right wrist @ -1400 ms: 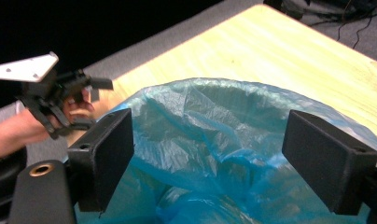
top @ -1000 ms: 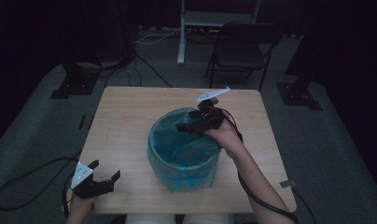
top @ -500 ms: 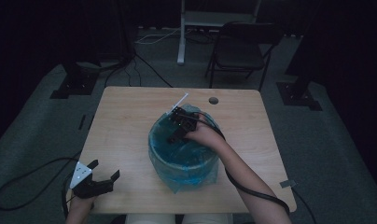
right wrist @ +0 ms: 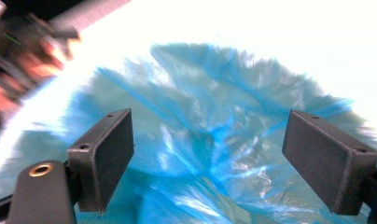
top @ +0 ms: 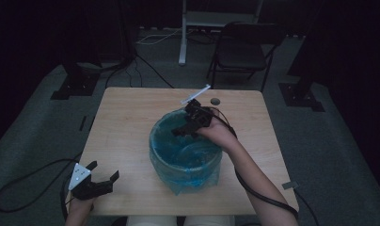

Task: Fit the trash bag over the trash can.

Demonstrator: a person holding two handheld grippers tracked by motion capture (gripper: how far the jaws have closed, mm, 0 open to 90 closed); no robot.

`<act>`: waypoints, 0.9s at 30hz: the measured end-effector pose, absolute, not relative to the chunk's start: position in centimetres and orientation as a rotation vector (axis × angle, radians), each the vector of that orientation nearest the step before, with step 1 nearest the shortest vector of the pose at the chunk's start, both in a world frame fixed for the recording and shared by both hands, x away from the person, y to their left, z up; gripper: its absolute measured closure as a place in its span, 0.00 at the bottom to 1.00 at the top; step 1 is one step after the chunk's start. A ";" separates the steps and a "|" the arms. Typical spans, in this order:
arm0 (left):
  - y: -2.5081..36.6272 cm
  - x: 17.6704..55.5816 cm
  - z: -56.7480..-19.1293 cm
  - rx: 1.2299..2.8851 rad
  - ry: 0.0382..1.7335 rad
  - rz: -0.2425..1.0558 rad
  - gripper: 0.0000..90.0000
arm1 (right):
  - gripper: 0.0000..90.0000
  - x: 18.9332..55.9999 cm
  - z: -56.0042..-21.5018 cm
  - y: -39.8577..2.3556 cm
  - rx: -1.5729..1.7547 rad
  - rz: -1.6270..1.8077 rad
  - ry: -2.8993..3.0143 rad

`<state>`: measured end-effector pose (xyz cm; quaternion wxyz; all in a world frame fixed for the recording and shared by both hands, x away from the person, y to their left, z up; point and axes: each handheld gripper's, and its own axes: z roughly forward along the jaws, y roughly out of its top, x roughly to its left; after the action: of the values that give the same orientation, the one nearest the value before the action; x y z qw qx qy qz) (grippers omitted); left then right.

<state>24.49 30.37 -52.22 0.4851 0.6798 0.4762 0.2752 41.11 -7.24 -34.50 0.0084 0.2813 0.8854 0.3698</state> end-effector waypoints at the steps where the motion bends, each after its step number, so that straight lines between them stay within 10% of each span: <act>1: 30.3 24.5 -52.2 1.654 1.159 0.669 0.01 | 0.18 40.9 -34.2 -7.8 0.888 1.211 2.753; 27: 30.0 24.3 -52.2 1.663 1.159 0.665 0.01 | 0.15 35.2 -35.3 -18.5 0.975 1.556 2.271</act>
<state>24.28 29.98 -52.17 0.4833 0.6824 0.4756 0.2729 35.17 -18.53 -35.33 0.1101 0.3319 0.7729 0.5295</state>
